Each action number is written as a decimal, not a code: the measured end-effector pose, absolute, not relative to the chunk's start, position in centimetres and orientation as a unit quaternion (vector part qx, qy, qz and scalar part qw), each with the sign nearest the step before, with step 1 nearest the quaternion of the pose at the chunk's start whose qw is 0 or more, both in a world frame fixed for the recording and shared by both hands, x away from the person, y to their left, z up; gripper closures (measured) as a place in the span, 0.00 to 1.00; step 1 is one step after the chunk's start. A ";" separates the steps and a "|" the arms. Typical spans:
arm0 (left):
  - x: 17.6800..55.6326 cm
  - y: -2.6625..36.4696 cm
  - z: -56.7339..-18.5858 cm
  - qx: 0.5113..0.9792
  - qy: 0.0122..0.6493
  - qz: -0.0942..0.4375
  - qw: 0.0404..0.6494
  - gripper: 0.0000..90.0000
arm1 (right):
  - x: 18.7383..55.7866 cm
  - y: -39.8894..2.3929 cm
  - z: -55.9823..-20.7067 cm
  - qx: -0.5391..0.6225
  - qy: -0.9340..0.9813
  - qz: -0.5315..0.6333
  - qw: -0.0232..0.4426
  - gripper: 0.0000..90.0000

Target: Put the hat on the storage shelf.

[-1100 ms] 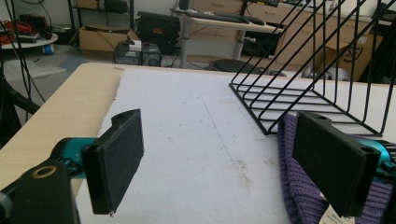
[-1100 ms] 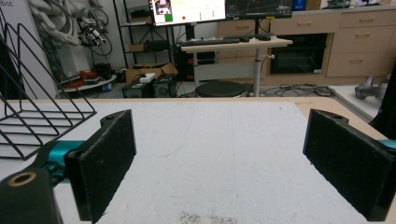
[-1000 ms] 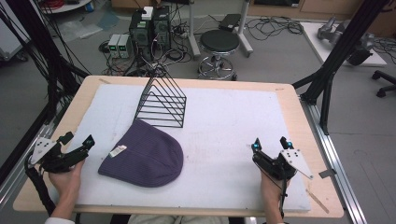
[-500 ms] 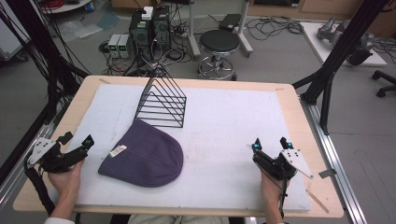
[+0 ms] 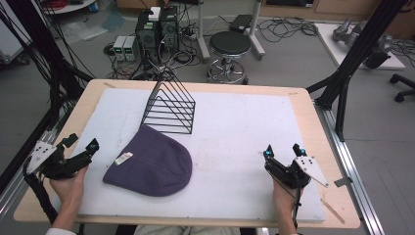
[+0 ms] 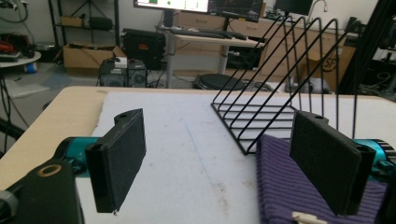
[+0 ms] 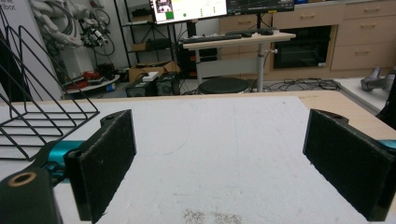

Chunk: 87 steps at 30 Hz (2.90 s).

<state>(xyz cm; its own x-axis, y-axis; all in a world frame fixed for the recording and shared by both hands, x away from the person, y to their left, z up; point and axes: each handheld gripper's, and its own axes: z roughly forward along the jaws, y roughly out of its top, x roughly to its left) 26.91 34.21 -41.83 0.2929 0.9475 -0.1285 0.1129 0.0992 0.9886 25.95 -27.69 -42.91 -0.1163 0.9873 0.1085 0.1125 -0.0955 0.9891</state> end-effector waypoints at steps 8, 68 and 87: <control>26.9 33.6 -40.4 0.568 0.450 0.343 0.597 0.20 | 26.1 -27.8 -43.0 0.521 0.531 0.528 0.410 0.10; 28.7 22.9 -36.8 0.791 0.214 0.149 0.553 0.19 | 26.4 -27.1 -43.1 0.505 0.553 0.523 0.406 0.10; 28.5 19.5 -38.5 0.850 0.169 0.110 0.487 0.20 | 26.5 -27.1 -43.1 0.507 0.555 0.518 0.407 0.10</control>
